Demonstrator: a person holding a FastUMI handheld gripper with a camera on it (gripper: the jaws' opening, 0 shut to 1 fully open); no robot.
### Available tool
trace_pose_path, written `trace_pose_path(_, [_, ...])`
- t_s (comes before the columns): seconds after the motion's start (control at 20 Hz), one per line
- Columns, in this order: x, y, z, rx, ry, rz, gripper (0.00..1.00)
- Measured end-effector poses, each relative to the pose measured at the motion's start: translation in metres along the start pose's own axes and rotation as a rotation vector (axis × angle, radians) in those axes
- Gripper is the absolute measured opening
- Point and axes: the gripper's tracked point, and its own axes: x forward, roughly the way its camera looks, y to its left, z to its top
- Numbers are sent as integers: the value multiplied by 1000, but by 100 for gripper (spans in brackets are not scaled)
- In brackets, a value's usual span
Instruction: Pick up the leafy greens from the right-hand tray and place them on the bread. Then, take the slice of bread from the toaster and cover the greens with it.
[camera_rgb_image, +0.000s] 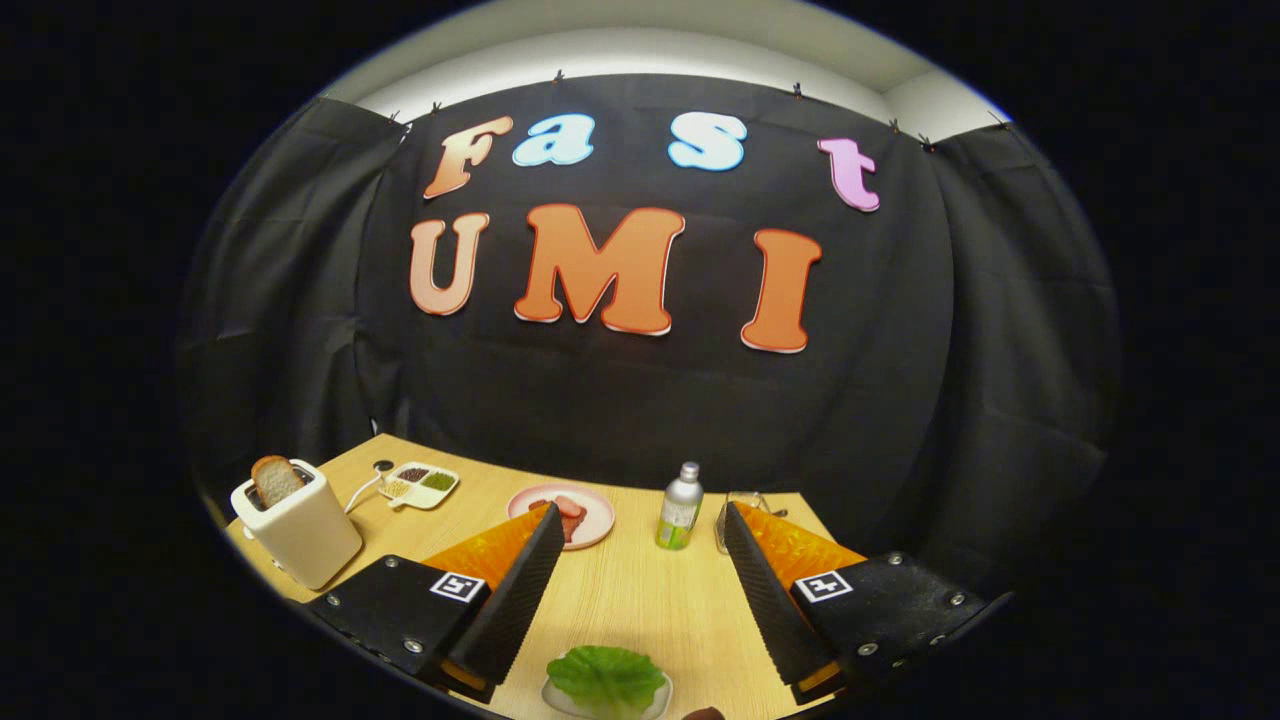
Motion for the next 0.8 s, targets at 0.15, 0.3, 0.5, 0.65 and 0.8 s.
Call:
trace_pose_path(0.15, [5,8,-37,-12,100,47,97])
trace_pose_path(0.3, [5,17,-75,-22,204,107,95])
trace_pose_path(0.5, [5,26,-136,-47,372,161,92])
trace_pose_path(0.65, [-4,26,-175,-45,482,192,91])
trace_pose_path(0.8, [-6,29,-207,-66,570,215,90])
